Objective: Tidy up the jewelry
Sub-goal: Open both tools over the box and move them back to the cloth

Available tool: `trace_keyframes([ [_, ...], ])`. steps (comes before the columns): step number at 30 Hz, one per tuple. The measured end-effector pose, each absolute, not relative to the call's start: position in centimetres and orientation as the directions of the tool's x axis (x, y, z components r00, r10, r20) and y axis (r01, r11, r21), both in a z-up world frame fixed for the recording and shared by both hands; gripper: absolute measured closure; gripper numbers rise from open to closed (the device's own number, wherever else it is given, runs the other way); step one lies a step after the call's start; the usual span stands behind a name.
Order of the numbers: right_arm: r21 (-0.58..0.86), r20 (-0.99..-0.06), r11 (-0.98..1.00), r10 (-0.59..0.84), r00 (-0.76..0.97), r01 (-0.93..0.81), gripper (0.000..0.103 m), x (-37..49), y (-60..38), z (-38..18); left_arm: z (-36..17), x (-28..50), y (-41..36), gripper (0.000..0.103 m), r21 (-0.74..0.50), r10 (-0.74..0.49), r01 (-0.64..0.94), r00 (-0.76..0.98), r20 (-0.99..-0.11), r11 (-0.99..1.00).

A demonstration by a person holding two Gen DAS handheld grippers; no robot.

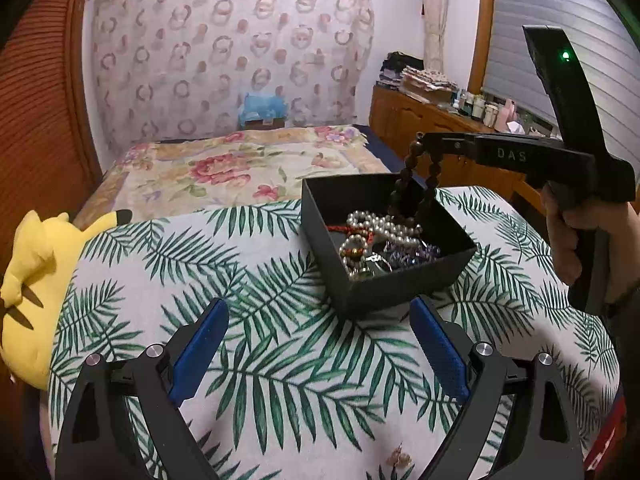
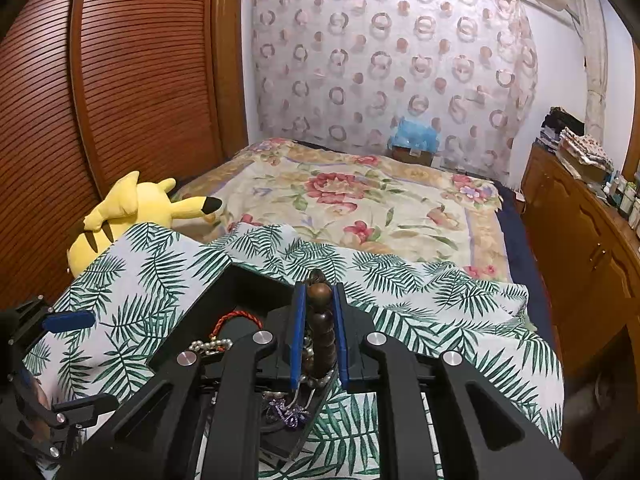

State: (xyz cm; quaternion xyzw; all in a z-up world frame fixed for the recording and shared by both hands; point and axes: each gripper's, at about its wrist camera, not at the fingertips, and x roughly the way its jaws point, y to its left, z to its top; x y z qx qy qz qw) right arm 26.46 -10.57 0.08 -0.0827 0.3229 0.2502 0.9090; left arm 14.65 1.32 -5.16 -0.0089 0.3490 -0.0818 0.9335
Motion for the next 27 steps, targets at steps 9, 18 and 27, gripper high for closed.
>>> trace_keyframes([
  [9, 0.019, -0.617, 0.809, 0.472, 0.630, -0.588, 0.083, 22.9, -9.6, 0.3, -5.5, 13.0, 1.5, 0.015, -0.065, -0.152, 0.146, 0.740, -0.655, 0.987],
  [18, 0.026, -0.619, 0.798, 0.486, 0.617, -0.602, 0.082, 19.2, -11.3, -0.6, -6.8, 11.5, 1.1, 0.015, -0.073, -0.163, 0.155, 0.721, -0.673, 0.985],
  [27, 0.048, -0.629, 0.797, 0.492, 0.602, -0.602, 0.075, 17.5, -11.5, -2.0, -7.8, 11.5, 0.6, 0.015, -0.077, -0.169, 0.161, 0.699, -0.695, 0.984],
])
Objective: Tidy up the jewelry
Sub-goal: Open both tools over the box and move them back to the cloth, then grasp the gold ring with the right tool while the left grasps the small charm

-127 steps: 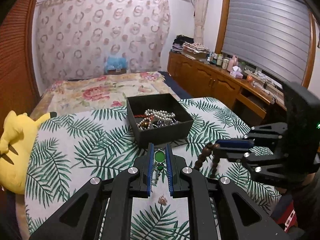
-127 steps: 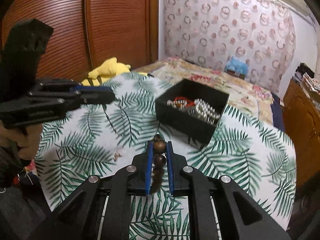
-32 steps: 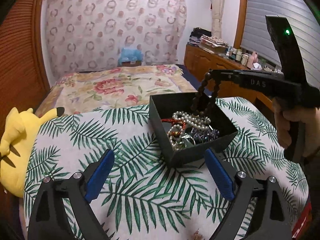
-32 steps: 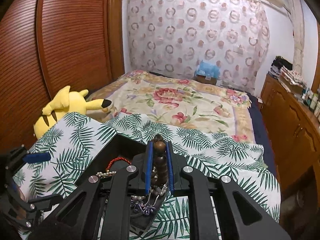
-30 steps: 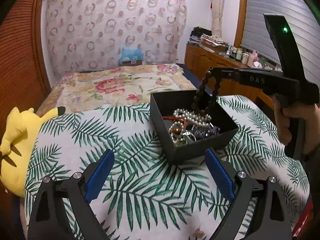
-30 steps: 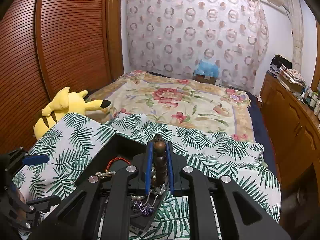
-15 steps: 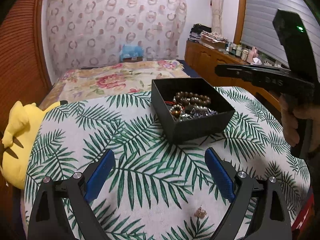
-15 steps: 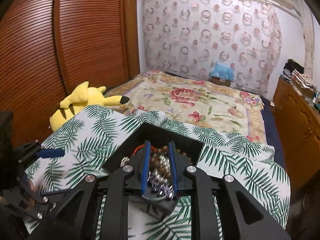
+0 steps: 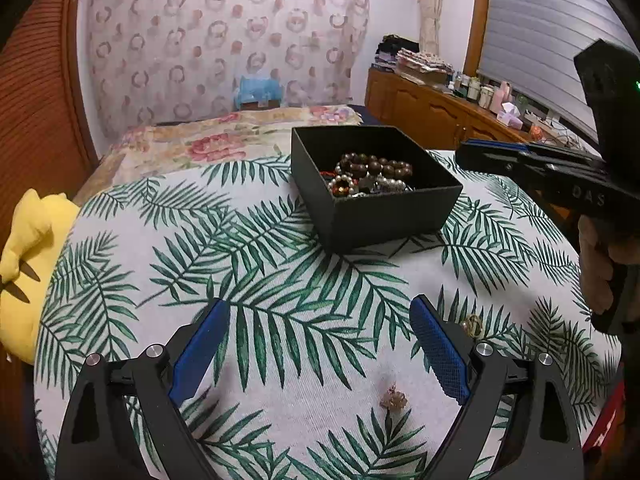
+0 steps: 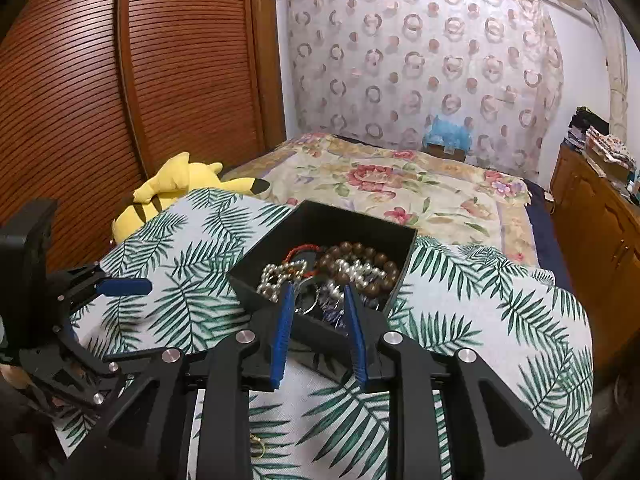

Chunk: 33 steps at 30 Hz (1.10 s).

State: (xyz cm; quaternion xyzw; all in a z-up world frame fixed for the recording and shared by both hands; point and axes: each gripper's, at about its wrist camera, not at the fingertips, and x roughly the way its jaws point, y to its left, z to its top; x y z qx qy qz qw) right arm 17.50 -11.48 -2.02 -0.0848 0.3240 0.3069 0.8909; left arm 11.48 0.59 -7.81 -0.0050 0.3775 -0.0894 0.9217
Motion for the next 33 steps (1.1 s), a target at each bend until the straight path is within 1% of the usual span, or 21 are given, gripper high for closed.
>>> trace_keyframes([
  [6, 0.056, -0.657, 0.781, 0.498, 0.566, -0.622, 0.075, 15.4, -11.5, -3.6, -8.1, 10.7, 0.6, 0.015, -0.078, -0.167, 0.159, 0.695, -0.700, 0.984],
  [15, 0.065, -0.723, 0.743, 0.495, 0.481, -0.666, 0.074, 12.2, -11.2, -6.7, -8.2, 8.3, 0.1, 0.015, -0.076, -0.185, 0.187, 0.683, -0.707, 0.979],
  [16, 0.064, -0.730, 0.735, 0.495, 0.470, -0.675, 0.074, 11.9, -11.0, -7.0, -8.3, 7.9, 0.0, 0.015, -0.078, -0.189, 0.192, 0.679, -0.709, 0.978],
  [17, 0.060, -0.737, 0.727, 0.494, 0.461, -0.684, 0.070, 11.6, -10.8, -7.3, -8.4, 7.8, 0.1, 0.015, -0.078, -0.191, 0.193, 0.677, -0.711, 0.978],
  [19, 0.051, -0.750, 0.712, 0.490, 0.444, -0.700, 0.066, 11.0, -10.4, -7.9, -8.5, 7.4, 0.0, 0.015, -0.083, -0.199, 0.203, 0.669, -0.716, 0.976],
  [23, 0.004, -0.794, 0.703, 0.435, 0.425, -0.711, 0.066, 10.6, -9.7, -9.0, -9.0, 7.1, -0.5, 0.015, -0.069, -0.193, 0.211, 0.652, -0.734, 0.975],
  [31, -0.016, -0.798, 0.699, 0.421, 0.430, -0.715, 0.066, 10.6, -9.5, -9.2, -9.6, 6.7, -1.3, 0.015, -0.057, -0.201, 0.239, 0.635, -0.746, 0.969],
  [32, -0.027, -0.798, 0.699, 0.416, 0.437, -0.714, 0.070, 10.7, -9.5, -9.2, -9.6, 6.7, -1.5, 0.018, -0.056, -0.204, 0.245, 0.634, -0.746, 0.968],
  [33, -0.030, -0.797, 0.696, 0.417, 0.438, -0.717, 0.081, 10.6, -9.5, -9.1, -9.7, 6.6, -1.7, 0.022, -0.056, -0.209, 0.253, 0.630, -0.748, 0.966],
])
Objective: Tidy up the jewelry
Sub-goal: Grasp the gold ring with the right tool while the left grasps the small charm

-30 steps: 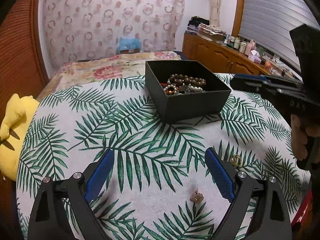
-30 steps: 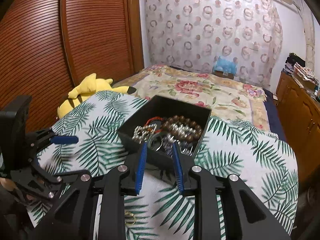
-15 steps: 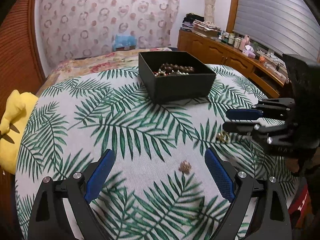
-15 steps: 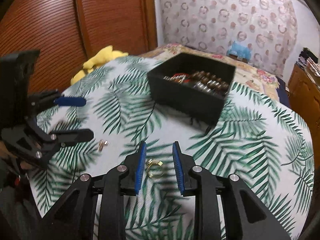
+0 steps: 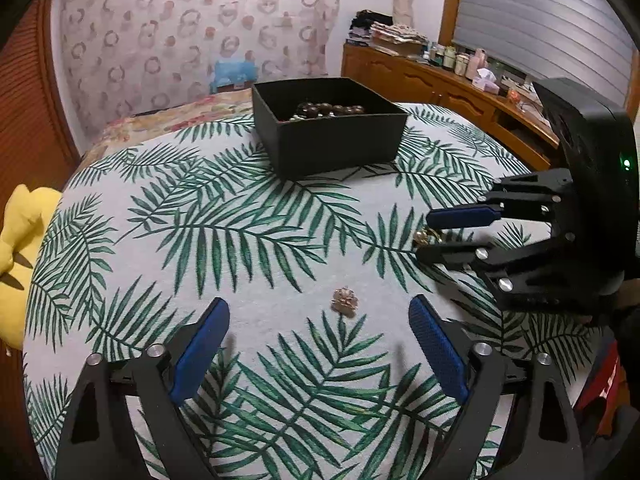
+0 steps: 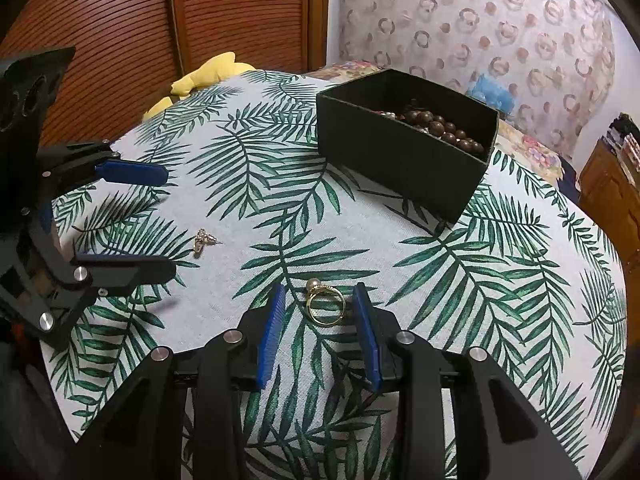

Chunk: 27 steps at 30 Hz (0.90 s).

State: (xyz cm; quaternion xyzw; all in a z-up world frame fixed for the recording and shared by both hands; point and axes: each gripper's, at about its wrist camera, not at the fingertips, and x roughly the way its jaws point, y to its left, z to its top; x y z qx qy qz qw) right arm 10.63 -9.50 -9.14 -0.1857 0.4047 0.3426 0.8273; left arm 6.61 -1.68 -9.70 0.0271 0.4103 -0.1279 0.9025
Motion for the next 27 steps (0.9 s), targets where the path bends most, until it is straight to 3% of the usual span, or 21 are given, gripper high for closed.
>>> trace_keyframes([
  [7, -0.022, -0.794, 0.697, 0.423, 0.436, -0.717, 0.081, 10.4, -10.2, -8.8, -10.2, 6.8, -2.9, 0.057, -0.043, -0.224, 0.296, 0.611, -0.759, 0.954],
  [11, -0.007, -0.783, 0.703, 0.439, 0.441, -0.711, 0.081, 10.3, -10.8, -8.4, -10.3, 6.9, -3.4, 0.070, -0.040, -0.231, 0.310, 0.610, -0.757, 0.950],
  [19, 0.014, -0.774, 0.706, 0.456, 0.440, -0.708, 0.081, 10.1, -11.2, -8.2, -10.7, 7.3, -3.4, 0.075, -0.030, -0.217, 0.299, 0.618, -0.755, 0.954],
  [23, 0.027, -0.769, 0.710, 0.464, 0.440, -0.703, 0.081, 10.1, -11.5, -8.1, -10.6, 7.3, -3.3, 0.089, -0.033, -0.218, 0.296, 0.619, -0.754, 0.955],
  [27, 0.033, -0.765, 0.714, 0.469, 0.442, -0.700, 0.081, 10.1, -11.5, -8.0, -10.5, 7.3, -3.0, 0.089, -0.053, -0.228, 0.286, 0.623, -0.748, 0.957],
])
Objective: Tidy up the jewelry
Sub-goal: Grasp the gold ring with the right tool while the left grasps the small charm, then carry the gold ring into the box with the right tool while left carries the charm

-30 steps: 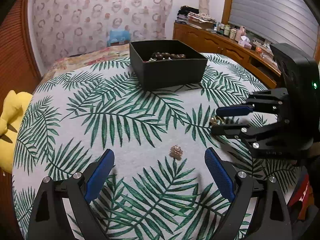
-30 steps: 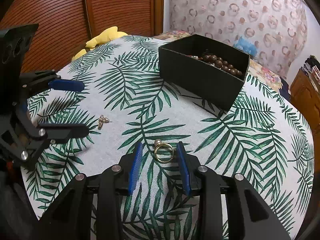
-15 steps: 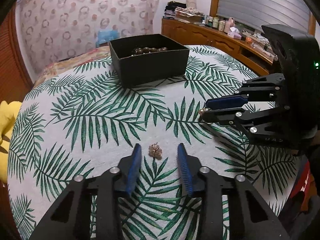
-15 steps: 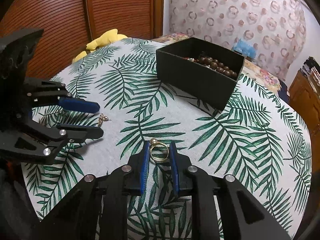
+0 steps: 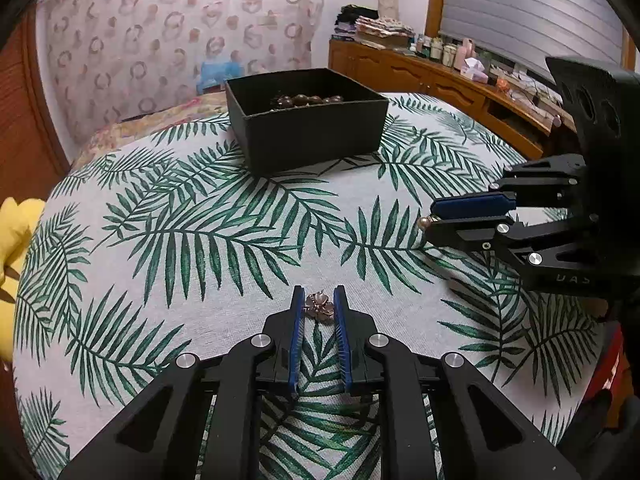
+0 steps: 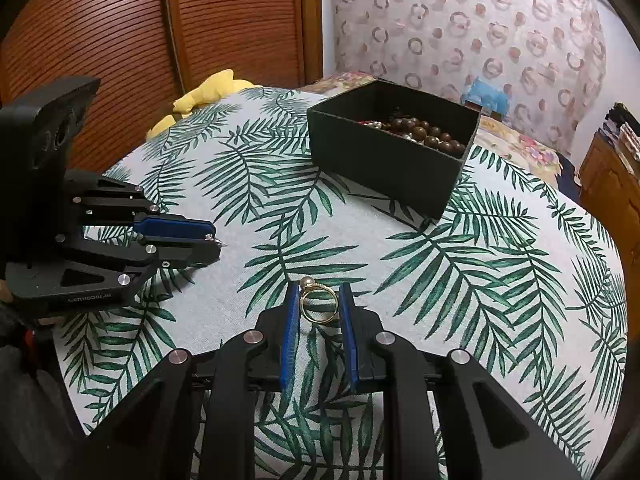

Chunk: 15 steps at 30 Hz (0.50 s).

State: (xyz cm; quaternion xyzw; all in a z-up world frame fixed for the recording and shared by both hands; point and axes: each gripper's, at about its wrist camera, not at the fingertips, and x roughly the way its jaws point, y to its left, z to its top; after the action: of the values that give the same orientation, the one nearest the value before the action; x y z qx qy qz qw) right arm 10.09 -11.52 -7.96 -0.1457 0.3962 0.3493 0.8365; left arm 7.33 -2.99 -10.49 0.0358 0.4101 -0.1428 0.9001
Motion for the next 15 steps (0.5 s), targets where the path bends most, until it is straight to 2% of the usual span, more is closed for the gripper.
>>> trace_keyframes([
  [15, -0.001, -0.724, 0.727, 0.473, 0.502, -0.686, 0.081, 11.8, -11.7, -5.0, -7.7, 8.1, -2.9, 0.089, -0.046, -0.226, 0.272, 0.683, -0.694, 0.961],
])
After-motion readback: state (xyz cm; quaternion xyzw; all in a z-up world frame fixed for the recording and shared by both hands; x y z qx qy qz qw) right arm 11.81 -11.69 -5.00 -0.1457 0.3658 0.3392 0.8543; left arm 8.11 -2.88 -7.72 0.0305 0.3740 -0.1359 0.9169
